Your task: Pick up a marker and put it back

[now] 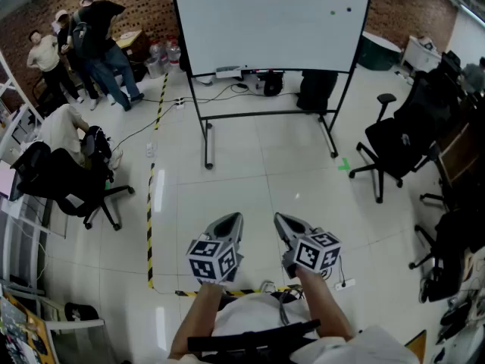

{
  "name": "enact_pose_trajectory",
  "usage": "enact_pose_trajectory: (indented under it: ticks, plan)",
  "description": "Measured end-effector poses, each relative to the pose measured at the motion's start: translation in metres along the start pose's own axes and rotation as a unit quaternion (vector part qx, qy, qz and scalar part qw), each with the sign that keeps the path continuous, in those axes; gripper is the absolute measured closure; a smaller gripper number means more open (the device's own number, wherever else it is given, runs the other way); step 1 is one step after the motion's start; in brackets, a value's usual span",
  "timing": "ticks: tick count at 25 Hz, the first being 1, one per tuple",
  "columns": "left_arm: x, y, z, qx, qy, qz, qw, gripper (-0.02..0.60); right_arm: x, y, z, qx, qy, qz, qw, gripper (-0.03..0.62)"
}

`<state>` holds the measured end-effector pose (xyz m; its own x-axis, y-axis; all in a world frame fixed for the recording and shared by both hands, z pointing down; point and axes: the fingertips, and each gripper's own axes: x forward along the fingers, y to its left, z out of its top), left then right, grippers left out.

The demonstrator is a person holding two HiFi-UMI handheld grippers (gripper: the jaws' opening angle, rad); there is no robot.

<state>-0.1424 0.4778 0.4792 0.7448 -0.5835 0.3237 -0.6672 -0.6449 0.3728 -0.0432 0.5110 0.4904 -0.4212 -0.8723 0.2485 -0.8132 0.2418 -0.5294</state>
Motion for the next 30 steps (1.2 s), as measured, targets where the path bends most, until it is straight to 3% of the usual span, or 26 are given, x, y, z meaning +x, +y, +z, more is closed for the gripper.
enact_pose_trajectory:
  ticks: [5, 13, 24, 30]
  plan:
    - [0.029, -0.027, 0.002, 0.003, -0.012, 0.006, 0.9999, 0.584, -0.014, -0.033, 0.017, -0.01, 0.001, 0.011, 1.0, 0.585]
    - [0.049, -0.048, -0.014, -0.003, -0.003, 0.029, 0.9996, 0.584, -0.03, -0.065, 0.011, 0.006, 0.021, 0.028, 0.999, 0.585]
    - [0.108, -0.029, 0.002, 0.009, 0.021, 0.014, 0.9996, 0.584, 0.002, -0.112, 0.034, 0.032, 0.001, 0.007, 0.999, 0.585]
    - [0.162, -0.004, 0.033, 0.008, 0.014, -0.006, 0.9999, 0.584, 0.039, -0.148, 0.064, 0.033, -0.005, -0.017, 0.999, 0.585]
